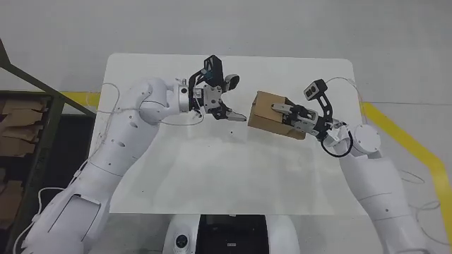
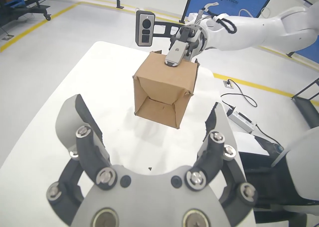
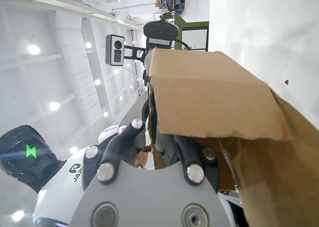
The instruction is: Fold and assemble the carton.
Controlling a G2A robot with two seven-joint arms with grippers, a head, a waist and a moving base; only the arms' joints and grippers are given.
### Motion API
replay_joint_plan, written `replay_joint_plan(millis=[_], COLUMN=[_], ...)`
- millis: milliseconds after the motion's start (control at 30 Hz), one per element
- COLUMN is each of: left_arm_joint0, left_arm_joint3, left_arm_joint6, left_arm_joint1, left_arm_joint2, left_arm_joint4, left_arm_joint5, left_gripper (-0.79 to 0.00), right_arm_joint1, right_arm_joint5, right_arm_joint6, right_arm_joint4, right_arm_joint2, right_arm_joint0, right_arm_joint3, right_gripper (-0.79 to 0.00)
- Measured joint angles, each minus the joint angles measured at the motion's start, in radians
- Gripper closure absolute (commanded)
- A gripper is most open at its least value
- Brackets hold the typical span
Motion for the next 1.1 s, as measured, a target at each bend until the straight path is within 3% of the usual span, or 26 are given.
replay_joint_plan(millis=[267,600,900,1100], left_arm_joint0=[0.023,-0.031,-0.065,-0.09], left_arm_joint3=[0.038,0.079,0.105,0.123], left_arm_joint6=[0.273,0.561,0.681,0.657], left_arm_joint1=[0.011,0.043,0.052,0.044], left_arm_joint2=[0.088,0.208,0.263,0.314], left_arm_joint4=[0.177,0.343,0.455,0.414], left_arm_joint5=[0.0,0.0,0.0,0.0], left_gripper=[-0.785,-0.785,-0.785,-0.785], right_arm_joint1=[0.0,-0.005,-0.007,-0.008], right_arm_joint5=[-0.068,-0.093,-0.091,-0.097], right_arm_joint6=[0.029,0.082,0.123,0.107], right_arm_joint4=[-0.035,-0.039,-0.035,-0.054], right_arm_joint2=[-0.012,-0.043,-0.062,-0.07], right_arm_joint0=[-0.004,0.021,0.046,0.051], right_arm_joint3=[0.01,0.053,0.069,0.06], right_gripper=[0.0,0.0,0.0,0.0])
